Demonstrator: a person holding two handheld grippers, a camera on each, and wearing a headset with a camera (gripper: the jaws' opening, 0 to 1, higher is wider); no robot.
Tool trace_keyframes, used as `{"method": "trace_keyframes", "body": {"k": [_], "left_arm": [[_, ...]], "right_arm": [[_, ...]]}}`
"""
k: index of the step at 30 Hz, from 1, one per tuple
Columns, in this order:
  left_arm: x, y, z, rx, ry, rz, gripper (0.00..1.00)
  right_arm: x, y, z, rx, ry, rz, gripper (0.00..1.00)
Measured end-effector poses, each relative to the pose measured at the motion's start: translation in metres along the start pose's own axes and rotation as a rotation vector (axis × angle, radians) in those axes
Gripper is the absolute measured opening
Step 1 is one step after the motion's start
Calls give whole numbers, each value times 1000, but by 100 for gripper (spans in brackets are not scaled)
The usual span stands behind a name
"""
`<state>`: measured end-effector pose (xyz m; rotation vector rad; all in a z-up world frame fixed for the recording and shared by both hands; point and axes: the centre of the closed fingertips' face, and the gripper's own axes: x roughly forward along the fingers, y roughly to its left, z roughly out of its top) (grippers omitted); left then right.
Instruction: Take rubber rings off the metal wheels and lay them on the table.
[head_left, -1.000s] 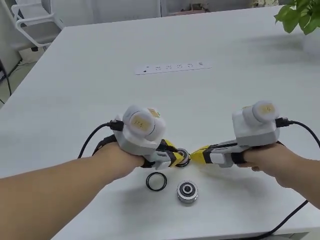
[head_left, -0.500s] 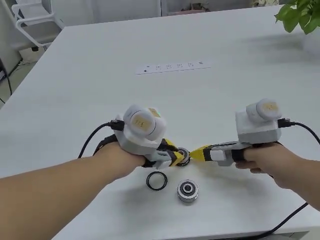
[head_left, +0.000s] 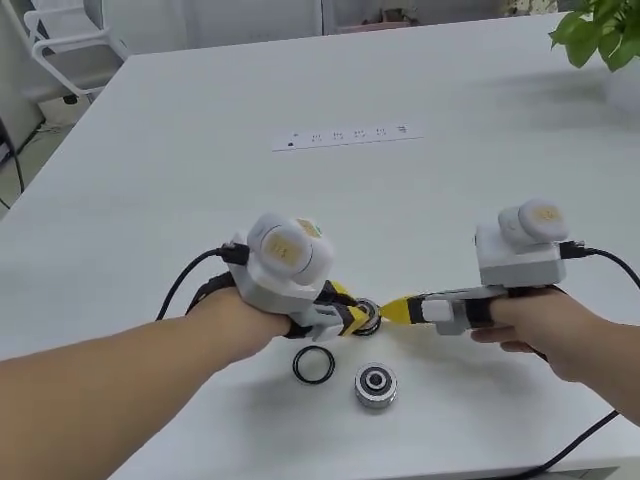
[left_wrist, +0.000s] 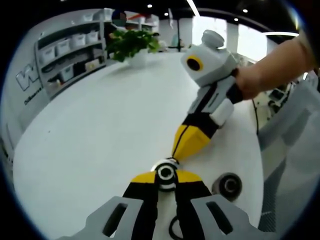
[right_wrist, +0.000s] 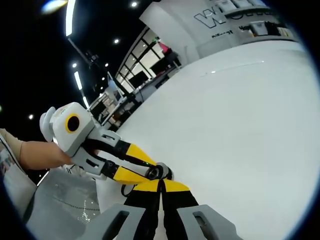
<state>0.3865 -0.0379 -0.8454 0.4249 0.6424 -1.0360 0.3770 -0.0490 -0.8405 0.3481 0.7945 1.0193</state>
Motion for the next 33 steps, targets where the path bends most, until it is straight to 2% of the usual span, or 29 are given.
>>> {"method": "trace_keyframes", "body": {"k": [17, 33], "left_arm": [[1, -2, 0, 3, 4, 4, 12], [0, -3, 1, 8, 13, 6, 12]], "right_arm": [[-4, 1, -1, -30, 15, -2, 0], [-4, 5, 1, 17, -5, 6, 0]]}}
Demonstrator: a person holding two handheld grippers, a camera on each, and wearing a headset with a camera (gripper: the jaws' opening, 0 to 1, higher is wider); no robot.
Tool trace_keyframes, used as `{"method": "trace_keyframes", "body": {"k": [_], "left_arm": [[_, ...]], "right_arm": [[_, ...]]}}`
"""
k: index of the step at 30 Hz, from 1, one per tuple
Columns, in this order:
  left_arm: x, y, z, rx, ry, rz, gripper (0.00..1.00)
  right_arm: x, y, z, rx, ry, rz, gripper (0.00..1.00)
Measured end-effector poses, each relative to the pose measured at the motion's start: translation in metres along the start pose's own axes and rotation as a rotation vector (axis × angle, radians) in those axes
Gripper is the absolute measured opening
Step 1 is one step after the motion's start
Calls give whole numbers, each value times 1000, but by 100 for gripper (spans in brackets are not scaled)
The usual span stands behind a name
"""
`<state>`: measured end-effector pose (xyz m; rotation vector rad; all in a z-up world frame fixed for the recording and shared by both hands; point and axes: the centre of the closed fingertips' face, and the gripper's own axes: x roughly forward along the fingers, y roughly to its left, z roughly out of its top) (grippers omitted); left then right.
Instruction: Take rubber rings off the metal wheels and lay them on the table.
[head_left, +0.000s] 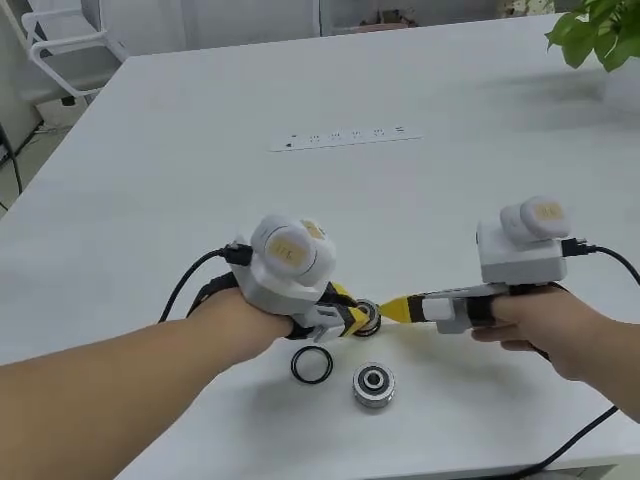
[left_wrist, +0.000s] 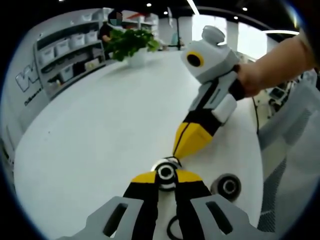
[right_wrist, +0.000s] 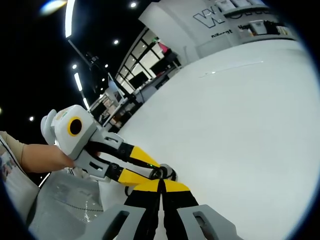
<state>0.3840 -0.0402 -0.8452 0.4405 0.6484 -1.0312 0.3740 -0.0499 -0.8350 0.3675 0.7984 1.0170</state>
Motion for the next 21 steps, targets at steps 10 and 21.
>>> {"method": "trace_keyframes", "body": {"k": [10, 21], "left_arm": [[0, 0, 0, -3, 3, 1, 12], [0, 1, 0, -1, 5, 3, 12]], "right_arm": [[2, 2, 2, 20, -12, 4, 0], [5, 4, 3, 23, -15, 9, 0]]}}
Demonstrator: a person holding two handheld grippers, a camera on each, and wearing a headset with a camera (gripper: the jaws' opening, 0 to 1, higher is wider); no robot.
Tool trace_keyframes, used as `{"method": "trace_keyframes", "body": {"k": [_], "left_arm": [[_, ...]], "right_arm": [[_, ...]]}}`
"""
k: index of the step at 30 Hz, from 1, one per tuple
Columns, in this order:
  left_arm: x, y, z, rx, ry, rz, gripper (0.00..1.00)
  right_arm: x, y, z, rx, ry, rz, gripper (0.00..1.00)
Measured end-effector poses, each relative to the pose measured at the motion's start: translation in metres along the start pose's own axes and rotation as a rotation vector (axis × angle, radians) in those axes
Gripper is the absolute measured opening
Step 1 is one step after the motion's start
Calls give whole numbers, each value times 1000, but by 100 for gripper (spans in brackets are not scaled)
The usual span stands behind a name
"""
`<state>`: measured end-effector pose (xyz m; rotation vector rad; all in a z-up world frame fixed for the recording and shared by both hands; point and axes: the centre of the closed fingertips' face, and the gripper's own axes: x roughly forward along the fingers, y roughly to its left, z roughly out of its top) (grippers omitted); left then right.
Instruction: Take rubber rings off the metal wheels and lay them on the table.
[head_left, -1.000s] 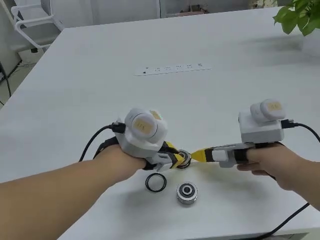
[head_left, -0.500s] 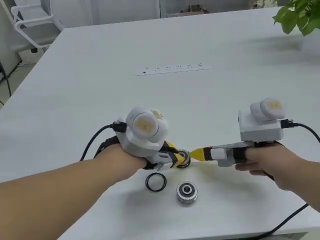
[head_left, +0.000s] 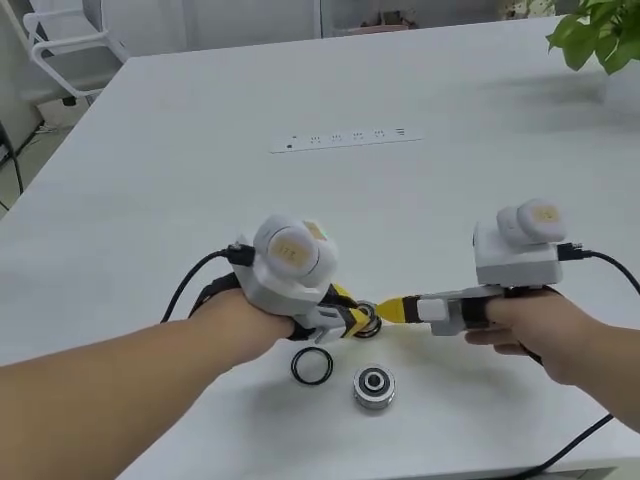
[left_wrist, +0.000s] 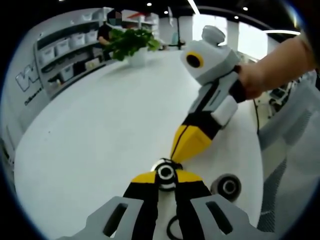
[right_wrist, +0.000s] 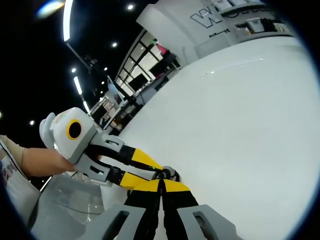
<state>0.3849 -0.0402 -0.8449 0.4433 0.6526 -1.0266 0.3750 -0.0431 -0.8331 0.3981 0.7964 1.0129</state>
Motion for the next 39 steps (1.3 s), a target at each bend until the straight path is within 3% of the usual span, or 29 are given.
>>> {"method": "trace_keyframes", "body": {"k": [15, 17, 39], "left_arm": [[1, 0, 0, 1, 2, 3, 12], [1, 0, 0, 1, 2, 3, 12], [1, 0, 0, -2, -13, 4, 12]], "right_arm": [[6, 10, 3, -17, 2, 41, 0], [5, 12, -1, -52, 24, 41, 0], [-4, 17, 1, -34, -11, 83, 0]]}}
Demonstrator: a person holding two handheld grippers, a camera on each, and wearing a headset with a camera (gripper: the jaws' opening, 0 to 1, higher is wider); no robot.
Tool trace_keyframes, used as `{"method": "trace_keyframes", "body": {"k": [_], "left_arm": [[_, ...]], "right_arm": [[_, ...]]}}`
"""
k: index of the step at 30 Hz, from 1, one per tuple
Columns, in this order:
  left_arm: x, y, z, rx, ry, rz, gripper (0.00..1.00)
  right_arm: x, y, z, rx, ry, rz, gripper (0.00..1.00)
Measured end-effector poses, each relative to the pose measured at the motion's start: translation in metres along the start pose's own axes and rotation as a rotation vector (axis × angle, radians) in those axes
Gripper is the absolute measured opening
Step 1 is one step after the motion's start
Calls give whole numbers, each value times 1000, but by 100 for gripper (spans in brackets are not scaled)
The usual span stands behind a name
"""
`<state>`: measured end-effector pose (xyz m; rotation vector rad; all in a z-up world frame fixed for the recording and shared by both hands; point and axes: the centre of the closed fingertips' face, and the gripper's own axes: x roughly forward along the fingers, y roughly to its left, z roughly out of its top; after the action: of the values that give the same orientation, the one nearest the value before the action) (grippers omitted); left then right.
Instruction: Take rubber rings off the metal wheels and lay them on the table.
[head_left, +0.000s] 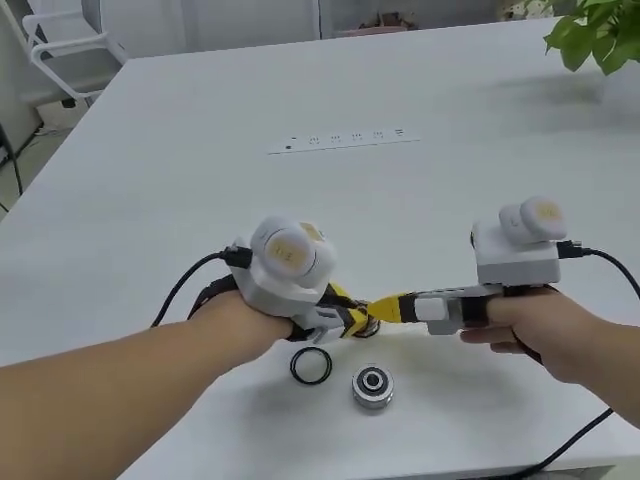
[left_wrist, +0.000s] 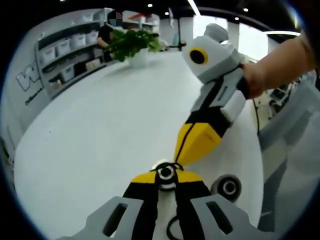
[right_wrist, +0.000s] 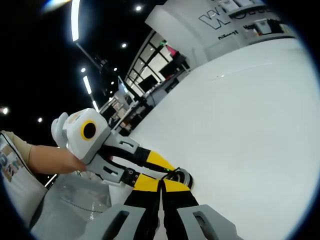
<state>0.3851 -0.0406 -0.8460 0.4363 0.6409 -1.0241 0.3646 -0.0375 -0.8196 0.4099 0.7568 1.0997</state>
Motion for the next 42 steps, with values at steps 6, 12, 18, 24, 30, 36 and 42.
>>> {"method": "trace_keyframes", "body": {"k": [6, 12, 18, 24, 30, 36, 42], "left_arm": [[0, 0, 0, -18, -4, 12, 12], [0, 1, 1, -25, -8, 7, 13], [0, 0, 1, -40, -20, 0, 13], [0, 0, 2, -32, -18, -4, 14], [-1, 1, 3, -26, -19, -6, 16], [-5, -1, 4, -31, -25, -14, 18], [-8, -2, 7, -33, -41, -19, 22]], "right_arm": [[2, -9, -1, -75, 8, -52, 0], [2, -12, -1, -90, 10, -65, 0], [0, -16, -2, -90, 13, -84, 0], [0, -19, 0, -89, 11, -88, 0], [0, -21, 1, -90, 9, -88, 0], [1, -23, 2, -91, 6, -88, 0], [0, -24, 3, -88, -1, -88, 0]]}}
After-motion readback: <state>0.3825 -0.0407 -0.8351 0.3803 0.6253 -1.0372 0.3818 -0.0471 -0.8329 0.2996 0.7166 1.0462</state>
